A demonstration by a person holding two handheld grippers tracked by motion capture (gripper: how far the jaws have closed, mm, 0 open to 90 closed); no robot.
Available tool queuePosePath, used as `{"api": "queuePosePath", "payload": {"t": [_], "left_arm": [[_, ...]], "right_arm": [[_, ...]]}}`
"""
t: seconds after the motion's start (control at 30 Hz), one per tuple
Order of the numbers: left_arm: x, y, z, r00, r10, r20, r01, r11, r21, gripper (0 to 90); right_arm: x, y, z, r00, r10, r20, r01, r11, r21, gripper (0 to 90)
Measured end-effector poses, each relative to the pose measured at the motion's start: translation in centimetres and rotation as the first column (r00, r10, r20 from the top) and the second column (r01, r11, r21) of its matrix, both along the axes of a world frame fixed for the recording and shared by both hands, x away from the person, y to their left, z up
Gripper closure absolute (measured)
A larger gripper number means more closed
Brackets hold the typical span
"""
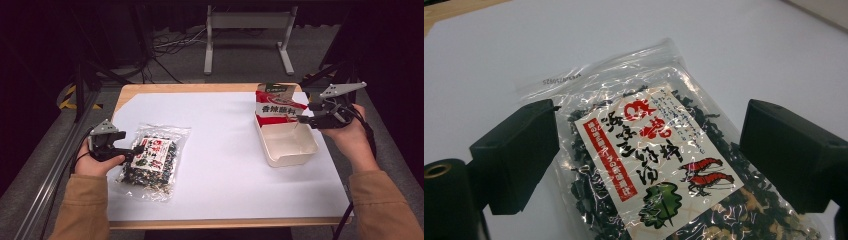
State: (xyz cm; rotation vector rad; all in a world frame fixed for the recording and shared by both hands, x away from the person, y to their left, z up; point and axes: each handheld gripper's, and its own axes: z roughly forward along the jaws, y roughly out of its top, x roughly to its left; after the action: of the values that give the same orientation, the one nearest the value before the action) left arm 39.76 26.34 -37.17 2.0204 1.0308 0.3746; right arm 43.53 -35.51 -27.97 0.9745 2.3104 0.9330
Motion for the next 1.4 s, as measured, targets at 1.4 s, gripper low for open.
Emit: {"api": "queuePosePath", "payload": {"t": [1.4], "left_arm": [[1.4, 1.5, -4.0, 0.9675, 0.104, -0.231, -0.090, 0.9936, 0.068, 17.5]], "right_arm": [[-5.7, 7.0, -3.4, 0.9736, 0.228, -0.015, -0.227, 0.972, 0.055, 34.7]]}}
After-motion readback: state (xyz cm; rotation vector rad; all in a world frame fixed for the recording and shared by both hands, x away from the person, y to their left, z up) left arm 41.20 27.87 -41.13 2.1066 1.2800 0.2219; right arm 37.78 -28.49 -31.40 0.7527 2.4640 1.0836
